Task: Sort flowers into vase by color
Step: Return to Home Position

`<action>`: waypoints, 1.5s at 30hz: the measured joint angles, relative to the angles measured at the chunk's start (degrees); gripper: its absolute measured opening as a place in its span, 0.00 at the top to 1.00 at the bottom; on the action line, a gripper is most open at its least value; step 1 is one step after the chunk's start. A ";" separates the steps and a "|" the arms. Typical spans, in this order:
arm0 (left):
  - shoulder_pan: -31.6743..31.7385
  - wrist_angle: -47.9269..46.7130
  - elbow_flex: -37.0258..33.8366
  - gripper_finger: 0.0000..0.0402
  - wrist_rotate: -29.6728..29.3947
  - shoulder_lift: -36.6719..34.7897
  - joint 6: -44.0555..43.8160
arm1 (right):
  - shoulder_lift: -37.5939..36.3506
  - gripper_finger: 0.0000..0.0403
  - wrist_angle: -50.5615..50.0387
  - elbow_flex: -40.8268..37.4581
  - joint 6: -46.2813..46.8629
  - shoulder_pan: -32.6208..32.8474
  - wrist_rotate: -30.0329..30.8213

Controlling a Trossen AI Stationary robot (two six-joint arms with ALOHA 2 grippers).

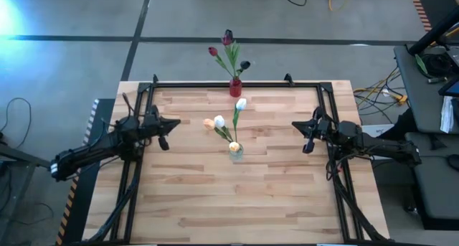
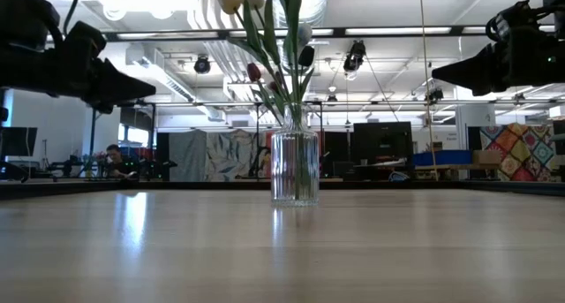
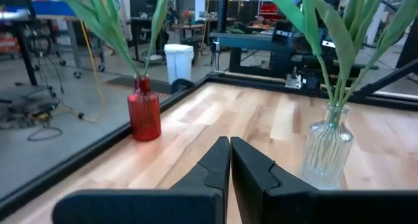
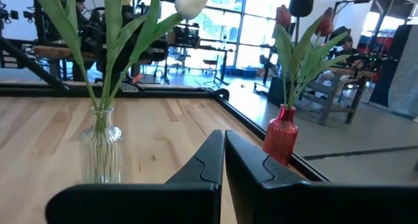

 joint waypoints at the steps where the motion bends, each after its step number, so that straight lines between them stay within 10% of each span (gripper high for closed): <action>1: 0.00 0.03 0.00 1.00 -0.04 0.41 -0.51 | 0.18 0.98 0.00 0.00 0.03 0.00 -0.04; 45: 0.00 0.41 -0.05 1.00 -0.17 9.22 -1.04 | 2.57 0.98 0.01 -0.02 0.93 0.00 -0.51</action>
